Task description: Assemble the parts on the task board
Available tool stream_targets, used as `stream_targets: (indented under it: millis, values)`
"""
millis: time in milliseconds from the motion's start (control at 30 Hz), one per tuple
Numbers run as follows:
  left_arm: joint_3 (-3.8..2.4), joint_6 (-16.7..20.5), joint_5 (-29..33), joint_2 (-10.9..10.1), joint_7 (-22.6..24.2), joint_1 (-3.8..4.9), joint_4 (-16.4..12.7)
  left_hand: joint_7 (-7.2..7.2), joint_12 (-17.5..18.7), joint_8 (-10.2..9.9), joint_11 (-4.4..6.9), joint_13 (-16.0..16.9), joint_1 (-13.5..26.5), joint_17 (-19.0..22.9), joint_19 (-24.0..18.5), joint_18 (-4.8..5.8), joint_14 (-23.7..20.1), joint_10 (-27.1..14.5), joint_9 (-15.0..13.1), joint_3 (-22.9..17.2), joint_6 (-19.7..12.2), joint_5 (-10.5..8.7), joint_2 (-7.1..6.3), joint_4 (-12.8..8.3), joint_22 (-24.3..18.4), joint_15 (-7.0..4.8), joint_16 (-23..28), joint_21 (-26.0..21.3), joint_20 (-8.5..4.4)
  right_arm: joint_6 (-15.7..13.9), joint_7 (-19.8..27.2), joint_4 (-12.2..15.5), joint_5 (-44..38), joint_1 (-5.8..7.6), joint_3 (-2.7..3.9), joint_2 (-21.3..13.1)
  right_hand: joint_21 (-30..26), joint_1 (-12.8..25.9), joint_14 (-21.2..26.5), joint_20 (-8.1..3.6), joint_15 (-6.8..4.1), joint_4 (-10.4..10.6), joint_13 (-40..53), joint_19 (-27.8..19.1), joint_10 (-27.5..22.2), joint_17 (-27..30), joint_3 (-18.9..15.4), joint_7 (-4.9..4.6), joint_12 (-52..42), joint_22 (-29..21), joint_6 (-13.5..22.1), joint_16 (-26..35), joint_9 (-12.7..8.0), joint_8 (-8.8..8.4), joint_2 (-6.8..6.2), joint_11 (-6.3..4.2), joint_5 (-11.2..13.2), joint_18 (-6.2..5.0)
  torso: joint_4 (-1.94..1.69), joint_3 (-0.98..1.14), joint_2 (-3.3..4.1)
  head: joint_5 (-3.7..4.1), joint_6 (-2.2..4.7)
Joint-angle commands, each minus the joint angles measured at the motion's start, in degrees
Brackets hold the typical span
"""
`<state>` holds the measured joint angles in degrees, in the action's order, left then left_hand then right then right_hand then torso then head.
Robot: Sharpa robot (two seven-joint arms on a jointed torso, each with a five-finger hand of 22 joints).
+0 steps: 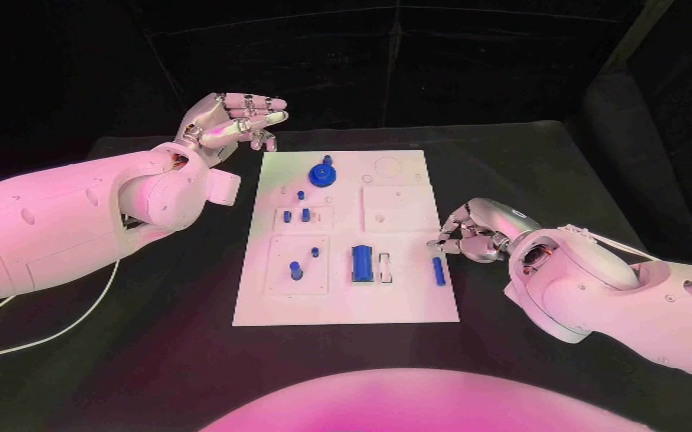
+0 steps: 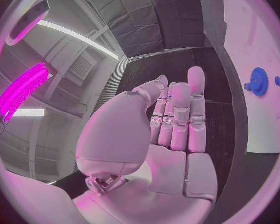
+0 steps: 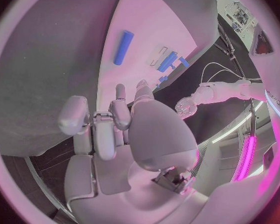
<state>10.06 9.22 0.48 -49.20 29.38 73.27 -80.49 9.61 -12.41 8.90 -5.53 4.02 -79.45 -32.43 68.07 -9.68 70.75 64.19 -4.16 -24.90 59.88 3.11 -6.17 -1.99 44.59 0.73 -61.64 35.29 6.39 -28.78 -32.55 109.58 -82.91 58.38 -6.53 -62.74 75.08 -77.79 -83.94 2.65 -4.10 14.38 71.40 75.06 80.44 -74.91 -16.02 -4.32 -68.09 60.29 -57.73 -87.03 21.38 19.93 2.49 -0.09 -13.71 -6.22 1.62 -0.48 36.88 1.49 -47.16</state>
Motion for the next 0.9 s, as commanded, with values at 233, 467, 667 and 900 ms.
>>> stream_targets:
  millis: [233,467,667,900]
  values:
    - [0.07,-0.7,0.1,0.2,0.1,-0.01,0.1,0.3,0.1,0.0,-0.22,0.0,0.1,0.1,0.2,-0.83,-0.2,0.0,0.1,0.0,0.0,0.23,0.44,-0.2,-0.1,0.06,0.4,-0.2,0.11,6.9,-5.2,-0.2,-2.8,-0.49,-0.05,0.4,-0.1,2.8,-4.7,0.02,0.3,2.0,-0.3,-0.3,0.4,-8.5,-1.6,0.16,0.8,-0.5,-1.1,0.2,-0.1,-0.78,-1.48,-0.1,3.3,0.4,-0.06,0.04,0.01,0.1,-0.08]
    - [0.15,-0.7,0.1,0.1,0.1,-0.03,0.2,0.3,0.1,0.0,-0.22,0.0,0.1,0.1,0.2,-0.83,-0.2,0.0,0.1,0.0,0.0,0.23,0.44,-0.2,-0.1,0.06,0.4,-0.2,0.11,8.8,-5.9,-0.2,-4.1,-1.04,-0.07,0.7,-0.1,2.1,-4.7,-0.05,0.2,1.7,-0.1,-0.3,0.5,-8.5,-1.5,0.32,0.7,-0.5,-1.7,0.2,0.0,-0.73,-1.8,-0.23,3.7,0.39,0.0,-0.06,0.0,0.14,-0.13]
    - [0.2,-0.8,0.1,0.1,0.1,-0.04,0.3,0.3,0.1,0.0,-0.22,0.0,0.1,0.1,0.2,-0.83,-0.2,0.0,0.1,0.0,0.0,0.23,0.44,-0.2,-0.1,0.06,0.4,-0.2,0.11,10.3,-6.3,-0.1,-4.8,-1.16,-0.07,0.9,-0.1,1.7,-4.7,-0.09,0.16,1.6,0.0,-0.3,0.6,-8.6,-1.3,0.4,0.5,-0.4,-2.0,0.2,0.1,-0.67,-1.89,-0.3,3.8,0.41,-0.05,-0.06,0.01,0.26,-0.13]
    - [0.23,-0.5,0.1,0.2,0.0,-0.05,0.5,0.31,0.1,0.0,-0.23,0.0,0.2,0.1,0.2,-0.83,-0.2,-0.1,0.1,0.0,0.0,0.24,0.45,-0.2,-0.1,0.08,0.4,-0.2,0.11,12.1,-6.4,-0.2,-5.4,-1.4,-0.07,1.9,-0.1,-0.3,-4.7,-0.24,0.0,0.6,0.2,-0.3,0.8,-8.6,-0.9,0.53,0.4,-0.4,-2.5,0.2,0.2,-0.74,-2.23,-0.45,3.4,0.41,-0.12,-0.07,-0.02,0.16,-0.11]
